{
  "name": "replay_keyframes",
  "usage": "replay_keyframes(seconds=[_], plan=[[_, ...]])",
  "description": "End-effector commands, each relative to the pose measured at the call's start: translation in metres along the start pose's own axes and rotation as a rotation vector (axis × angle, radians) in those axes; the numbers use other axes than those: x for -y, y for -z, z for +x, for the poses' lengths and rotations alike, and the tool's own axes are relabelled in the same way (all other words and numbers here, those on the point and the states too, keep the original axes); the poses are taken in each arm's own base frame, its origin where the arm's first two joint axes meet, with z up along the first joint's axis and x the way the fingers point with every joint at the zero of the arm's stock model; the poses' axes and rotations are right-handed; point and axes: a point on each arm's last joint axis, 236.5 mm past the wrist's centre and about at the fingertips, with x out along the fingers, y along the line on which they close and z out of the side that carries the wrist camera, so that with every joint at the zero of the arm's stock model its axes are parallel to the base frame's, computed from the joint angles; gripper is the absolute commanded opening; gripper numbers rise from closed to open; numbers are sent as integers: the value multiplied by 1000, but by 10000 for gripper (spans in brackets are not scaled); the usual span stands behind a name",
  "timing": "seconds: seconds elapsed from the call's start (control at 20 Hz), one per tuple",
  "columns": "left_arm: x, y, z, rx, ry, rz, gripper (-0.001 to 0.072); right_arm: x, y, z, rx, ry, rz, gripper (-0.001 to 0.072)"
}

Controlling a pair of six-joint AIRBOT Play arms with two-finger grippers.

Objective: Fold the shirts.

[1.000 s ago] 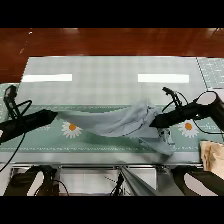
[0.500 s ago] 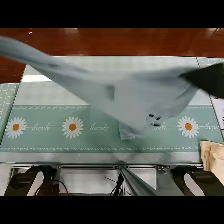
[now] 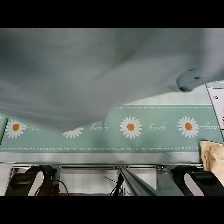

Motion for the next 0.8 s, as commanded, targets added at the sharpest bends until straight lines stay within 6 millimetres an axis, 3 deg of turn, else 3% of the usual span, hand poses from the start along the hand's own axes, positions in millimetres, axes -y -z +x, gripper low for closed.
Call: replay_keyframes(seconds=[0.0, 0.05, 0.15, 0.4, 0.5, 0.6, 0.75], plan=[[12, -23, -30, 29, 10, 130, 23, -6, -15, -20, 39, 24, -2, 11], [12, -16, -36, -11, 3, 153, 22, -3, -10, -23, 16, 43, 11, 11], [7, 18, -47, -166, -12, 189, 23, 12, 12, -30, -82, 118, 18, 11], [-7, 141, -78, -704, -31, 83, 22, 92, 109, -68, -555, 452, -10, 11], [4, 181, -78, -849, 22, -6, 23, 90, 120, -49, -606, 397, -9, 11], [25, 212, -69, -930, 124, -97, 23, 85, 136, -15, -686, 306, 30, 11], [20, 273, -58, -1075, 140, -175, 23, 93, 172, 41, -841, 197, 98, 11]])
